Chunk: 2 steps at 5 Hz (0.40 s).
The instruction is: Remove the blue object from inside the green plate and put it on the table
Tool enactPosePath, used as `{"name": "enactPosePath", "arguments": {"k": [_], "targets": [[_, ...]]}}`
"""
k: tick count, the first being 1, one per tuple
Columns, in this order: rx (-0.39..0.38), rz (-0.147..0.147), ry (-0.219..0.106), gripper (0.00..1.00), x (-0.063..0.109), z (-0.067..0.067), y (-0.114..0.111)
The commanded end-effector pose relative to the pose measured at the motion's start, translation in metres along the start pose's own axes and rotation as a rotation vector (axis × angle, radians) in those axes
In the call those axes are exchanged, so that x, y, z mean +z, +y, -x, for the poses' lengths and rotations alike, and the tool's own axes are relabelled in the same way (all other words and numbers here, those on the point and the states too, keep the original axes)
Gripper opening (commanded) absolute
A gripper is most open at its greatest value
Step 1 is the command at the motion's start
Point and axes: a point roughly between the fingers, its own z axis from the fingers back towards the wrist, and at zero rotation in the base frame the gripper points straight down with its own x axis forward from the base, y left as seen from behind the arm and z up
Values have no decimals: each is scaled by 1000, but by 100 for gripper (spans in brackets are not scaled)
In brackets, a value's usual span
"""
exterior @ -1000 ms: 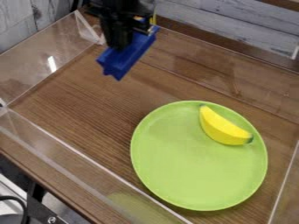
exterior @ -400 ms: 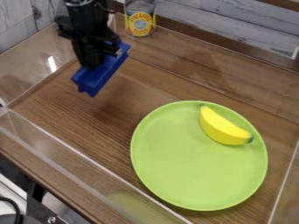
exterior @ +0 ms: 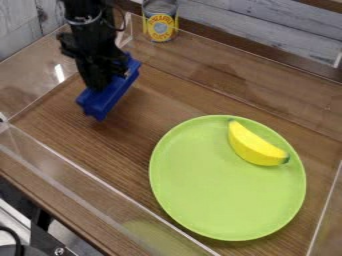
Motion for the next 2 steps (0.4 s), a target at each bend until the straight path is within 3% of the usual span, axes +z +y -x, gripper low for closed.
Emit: {"name": "enactPosePath", "arguments": {"k": [1,2], "targets": [[9,-21,-22,0,1,-1,10],[9,-22,-17,0,-7,0,12]]}}
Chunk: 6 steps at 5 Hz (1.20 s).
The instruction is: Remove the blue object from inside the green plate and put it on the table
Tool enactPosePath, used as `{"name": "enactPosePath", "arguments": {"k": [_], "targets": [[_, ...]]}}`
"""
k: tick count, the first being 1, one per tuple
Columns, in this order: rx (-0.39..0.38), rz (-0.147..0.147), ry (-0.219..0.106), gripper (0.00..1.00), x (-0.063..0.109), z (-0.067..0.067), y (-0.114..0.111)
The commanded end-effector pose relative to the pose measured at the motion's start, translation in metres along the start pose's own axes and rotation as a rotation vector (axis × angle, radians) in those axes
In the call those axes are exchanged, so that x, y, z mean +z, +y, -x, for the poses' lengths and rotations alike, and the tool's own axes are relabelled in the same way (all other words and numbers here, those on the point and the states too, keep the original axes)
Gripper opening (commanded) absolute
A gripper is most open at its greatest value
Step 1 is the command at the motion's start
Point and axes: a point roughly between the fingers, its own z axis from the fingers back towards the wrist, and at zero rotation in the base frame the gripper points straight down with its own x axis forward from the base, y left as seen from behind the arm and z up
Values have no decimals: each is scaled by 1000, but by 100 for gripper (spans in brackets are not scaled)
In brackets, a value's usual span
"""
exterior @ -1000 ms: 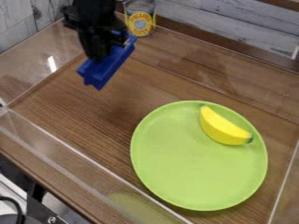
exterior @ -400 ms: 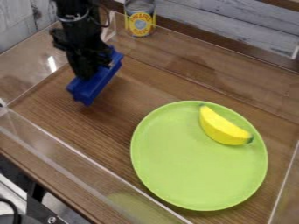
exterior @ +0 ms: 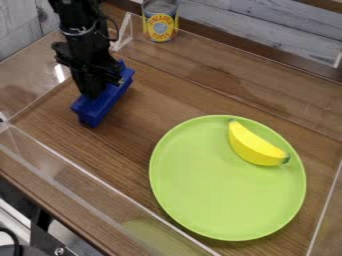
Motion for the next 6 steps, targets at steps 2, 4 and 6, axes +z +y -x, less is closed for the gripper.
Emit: {"name": "enactPosePath", "arguments": {"k": [2,4,6], "targets": [[12,-7,-16,100,-1,-4,5],[24,11,-13,0,3,-3,0],[33,23,-8,100,2,-6,-4]]}}
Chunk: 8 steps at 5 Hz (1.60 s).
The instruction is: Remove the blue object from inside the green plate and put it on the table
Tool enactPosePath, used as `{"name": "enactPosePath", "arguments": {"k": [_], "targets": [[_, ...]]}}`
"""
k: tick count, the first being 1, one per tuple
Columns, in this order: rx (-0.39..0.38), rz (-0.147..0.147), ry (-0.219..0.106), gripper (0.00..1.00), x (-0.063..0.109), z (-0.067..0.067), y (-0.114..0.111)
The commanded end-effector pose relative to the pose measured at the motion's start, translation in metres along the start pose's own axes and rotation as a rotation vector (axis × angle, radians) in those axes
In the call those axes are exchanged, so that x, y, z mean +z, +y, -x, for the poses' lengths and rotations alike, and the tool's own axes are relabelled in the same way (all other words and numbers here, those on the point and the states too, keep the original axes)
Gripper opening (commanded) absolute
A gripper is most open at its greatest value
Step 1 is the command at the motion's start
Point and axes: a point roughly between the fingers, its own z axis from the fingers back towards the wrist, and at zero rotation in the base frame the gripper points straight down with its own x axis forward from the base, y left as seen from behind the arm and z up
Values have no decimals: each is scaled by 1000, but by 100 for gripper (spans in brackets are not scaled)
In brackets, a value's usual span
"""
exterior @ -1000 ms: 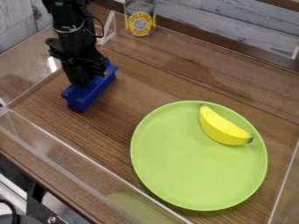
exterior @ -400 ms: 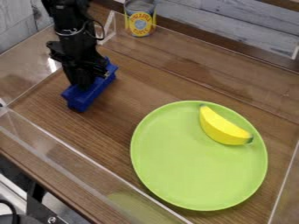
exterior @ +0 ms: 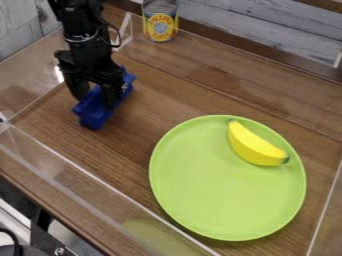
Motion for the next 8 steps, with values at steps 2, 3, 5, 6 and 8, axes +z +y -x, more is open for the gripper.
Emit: {"name": "enactPosePath", "arguments": {"k": [2,3,5,6,8], "targets": [[7,1,-40,0,12,-9,-2],[12,6,-38,100,13,-11,-4],[20,21,-38,0,14,-12,-7],[22,30,-35,100,17,-12,-8],[29,54,-41,100,26,-13,-15]]}}
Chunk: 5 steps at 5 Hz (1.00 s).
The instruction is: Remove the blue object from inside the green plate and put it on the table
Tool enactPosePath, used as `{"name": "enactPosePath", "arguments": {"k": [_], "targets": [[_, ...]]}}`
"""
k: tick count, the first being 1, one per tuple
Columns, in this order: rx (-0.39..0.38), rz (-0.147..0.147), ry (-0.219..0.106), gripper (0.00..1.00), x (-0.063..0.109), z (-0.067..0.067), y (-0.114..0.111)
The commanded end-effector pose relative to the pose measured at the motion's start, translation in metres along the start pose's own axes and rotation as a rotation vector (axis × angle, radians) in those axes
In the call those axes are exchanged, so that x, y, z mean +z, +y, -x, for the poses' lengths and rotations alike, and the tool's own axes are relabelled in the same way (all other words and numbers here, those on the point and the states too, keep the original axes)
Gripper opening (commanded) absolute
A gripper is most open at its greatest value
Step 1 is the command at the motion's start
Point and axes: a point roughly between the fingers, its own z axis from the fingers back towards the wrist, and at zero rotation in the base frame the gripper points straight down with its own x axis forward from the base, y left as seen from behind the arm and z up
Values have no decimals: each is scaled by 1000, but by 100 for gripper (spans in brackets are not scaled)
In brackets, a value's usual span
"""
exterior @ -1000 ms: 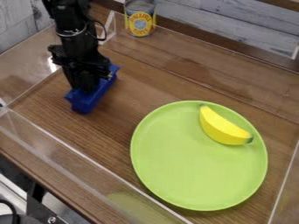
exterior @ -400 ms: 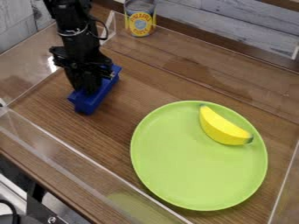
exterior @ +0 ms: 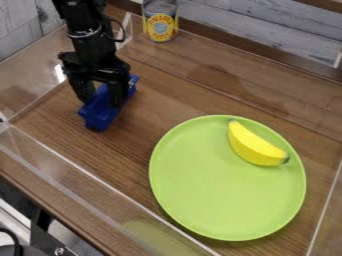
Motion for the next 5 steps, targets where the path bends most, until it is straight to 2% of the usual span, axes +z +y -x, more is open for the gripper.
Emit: {"name": "enactPosePath", "arguments": {"k": [1,3,5], "targets": [[-8,-9,-81,100,25,-12,-4],[-4,18,-87,100,34,-11,-15],[-5,48,-76,100,40,-8,-27]]}}
